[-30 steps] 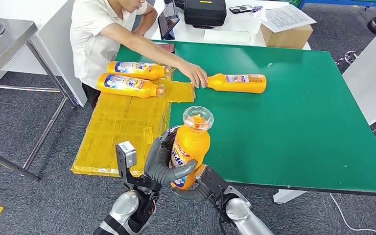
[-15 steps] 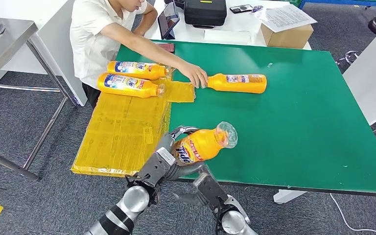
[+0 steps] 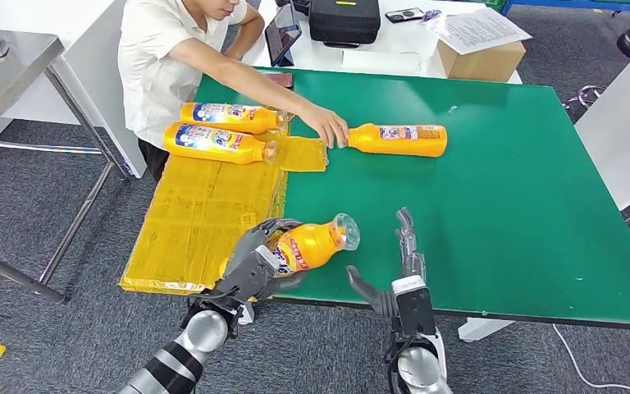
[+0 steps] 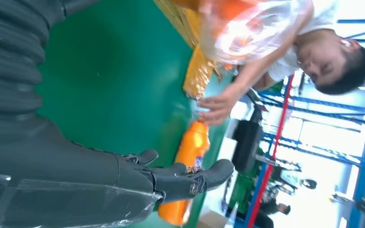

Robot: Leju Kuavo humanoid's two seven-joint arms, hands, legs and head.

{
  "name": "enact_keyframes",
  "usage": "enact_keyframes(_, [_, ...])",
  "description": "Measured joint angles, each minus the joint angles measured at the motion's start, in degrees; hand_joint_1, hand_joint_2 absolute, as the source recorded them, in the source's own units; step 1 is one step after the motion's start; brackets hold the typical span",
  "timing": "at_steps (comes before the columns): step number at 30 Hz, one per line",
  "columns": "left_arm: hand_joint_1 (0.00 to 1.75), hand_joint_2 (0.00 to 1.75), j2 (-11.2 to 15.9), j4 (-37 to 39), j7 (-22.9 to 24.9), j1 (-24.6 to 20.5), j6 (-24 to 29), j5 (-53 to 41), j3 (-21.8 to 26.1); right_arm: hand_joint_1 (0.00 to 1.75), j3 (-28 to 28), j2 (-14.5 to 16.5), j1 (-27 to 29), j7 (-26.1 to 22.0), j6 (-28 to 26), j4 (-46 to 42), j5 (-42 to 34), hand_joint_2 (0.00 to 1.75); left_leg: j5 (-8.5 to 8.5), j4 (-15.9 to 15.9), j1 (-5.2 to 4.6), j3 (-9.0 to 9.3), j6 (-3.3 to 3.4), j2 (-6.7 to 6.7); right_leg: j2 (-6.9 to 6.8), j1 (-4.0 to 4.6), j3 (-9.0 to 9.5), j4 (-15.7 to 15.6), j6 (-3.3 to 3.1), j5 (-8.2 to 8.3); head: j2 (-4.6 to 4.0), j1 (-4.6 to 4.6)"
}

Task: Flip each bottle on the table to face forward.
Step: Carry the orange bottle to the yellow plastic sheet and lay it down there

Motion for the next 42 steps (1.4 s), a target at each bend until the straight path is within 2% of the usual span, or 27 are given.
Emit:
enact_keyframes(4, [1.75, 1.75, 0.80, 3.35, 2.98, -2.90, 0.51, -5.31, 1.48, 0.00, -2.36, 0.99, 0.63, -1.08, -0.81, -0.96, -0.20, 1.75, 0.01, 0.00, 0.01, 0.01, -0.02, 0.01, 0.01, 0.01, -0.02, 0.05, 0.00, 0.00, 0.00, -0.01])
enact_keyframes(11, [1.75, 1.75, 1.62, 7.83, 4.11, -6.56, 0.60, -6.33, 3.56, 0.00, -4.19, 2.14, 1.39, -2.05, -1.29, -1.69, -0.88, 1.75, 0.03, 0.00, 0.01, 0.00, -0.04, 0.01, 0.01, 0.01, -0.04, 0.11, 0.00, 0.00, 0.00, -0.01])
enact_keyframes(14, [1.75, 1.75, 1.73, 10.77, 5.28, -8.58, 1.85, -8.67, 4.37, 0.00, -5.57, 2.90, 2.09, -3.84, -4.02, -3.11, -3.28, 1.75, 0.04, 0.00, 0.01, -0.01, -0.02, -0.02, -0.02, 0.00, -0.06, 0.11, 0.00, 0.00, 0.00, 0.00])
enact_keyframes(18, [1.75, 1.75, 1.97, 17.15, 8.34, -12.62, 2.16, -14.34, 6.08, 0.00, -9.20, 3.96, 3.78, -5.33, -8.60, -9.27, -7.01, 1.75, 0.05, 0.00, 0.00, 0.00, -0.02, 0.00, -0.02, 0.00, -0.06, 0.11, -0.01, 0.01, 0.00, -0.01])
enact_keyframes(23, [1.75, 1.75, 1.57, 25.55, 11.89, -17.37, -1.64, -19.83, 6.20, 0.00, -12.47, 4.60, 4.79, -5.49, -5.77, -13.65, -8.40, 1.75, 0.05, 0.00, 0.00, 0.07, -0.02, 0.00, 0.00, 0.00, 0.01, 0.12, -0.01, 0.01, 0.00, 0.00])
enact_keyframes(27, [1.75, 1.75, 0.76, 30.59, 12.66, -20.35, -5.54, -21.01, 5.98, 0.00, -13.66, 5.21, 4.82, -5.49, -3.74, -13.84, -8.80, 1.75, 0.04, 0.00, 0.00, 0.17, -0.03, 0.00, 0.00, 0.00, 0.10, 0.13, -0.01, 0.00, 0.00, 0.00])
enact_keyframes(31, [1.75, 1.75, 0.27, 33.31, 13.03, -21.84, -6.83, -21.31, 5.85, 0.00, -14.21, 5.54, 4.81, -5.49, -3.25, -13.82, -9.09, 1.75, 0.05, 0.00, 0.00, 0.24, -0.04, 0.00, 0.00, 0.01, 0.13, 0.17, -0.01, 0.00, 0.00, 0.00])
enact_keyframes(32, [1.62, 1.75, 0.19, 33.76, 13.25, -22.07, -7.12, -21.47, 5.83, 0.00, -14.32, 5.59, 4.81, -5.49, -3.10, -13.78, -9.15, 1.75, 0.06, 0.00, 0.00, 0.26, -0.05, 0.00, 0.00, 0.01, 0.14, 0.17, -0.01, 0.00, 0.00, 0.00])
enact_keyframes(33, [1.38, 1.75, 0.13, 34.19, 13.65, -22.27, -7.47, -21.79, 5.79, 0.00, -14.43, 5.63, 4.80, -5.49, -2.83, -13.69, -9.26, 1.75, 0.07, 0.00, 0.00, 0.27, -0.07, 0.00, 0.00, 0.01, 0.15, 0.18, -0.01, 0.01, 0.00, 0.00])
enact_keyframes(35, [0.56, 1.75, 0.00, 35.00, 14.76, -22.69, -8.11, -22.84, 5.71, 0.00, -14.64, 5.73, 4.76, -5.49, -2.20, -13.35, -9.49, 1.75, 0.08, 0.00, 0.01, 0.30, -0.09, 0.00, 0.00, 0.01, 0.19, 0.19, -0.02, 0.01, 0.00, 0.00])
enact_keyframes(36, [0.25, 1.75, -0.06, 35.45, 15.39, -22.93, -8.41, -23.51, 5.62, 0.00, -14.78, 5.77, 4.71, -5.49, -1.87, -13.11, -9.61, 1.75, 0.08, 0.00, 0.01, 0.32, -0.09, -0.01, -0.01, 0.01, 0.21, 0.20, -0.02, 0.00, 0.00, 0.00])
enact_keyframes(37, [0.06, 1.75, -0.11, 35.85, 15.91, -23.18, -8.65, -24.08, 5.50, 0.00, -14.92, 5.81, 4.63, -5.49, -1.60, -12.87, -9.72, 1.75, 0.08, 0.00, 0.01, 0.34, -0.09, -0.01, -0.02, 0.01, 0.24, 0.20, -0.02, 0.00, 0.00, 0.00])
enact_keyframes(38, [0.00, 1.75, -0.15, 36.24, 16.38, -23.41, -8.85, -24.73, 5.32, 0.00, -15.10, 5.85, 4.55, -5.49, -1.34, -12.59, -9.80, 1.75, 0.08, 0.00, 0.01, 0.35, -0.09, -0.02, -0.02, 0.01, 0.26, 0.20, -0.03, 0.00, 0.00, 0.01])
enact_keyframes(42, [0.00, 1.75, -0.18, 37.29, 17.13, -23.84, -9.09, -26.61, 4.51, 0.00, -15.91, 6.02, 4.42, -5.49, -0.48, -11.51, -10.07, 1.75, 0.10, 0.00, 0.01, 0.38, -0.10, 0.00, -0.01, 0.01, 0.25, 0.20, -0.14, 0.08, 0.00, -0.01])
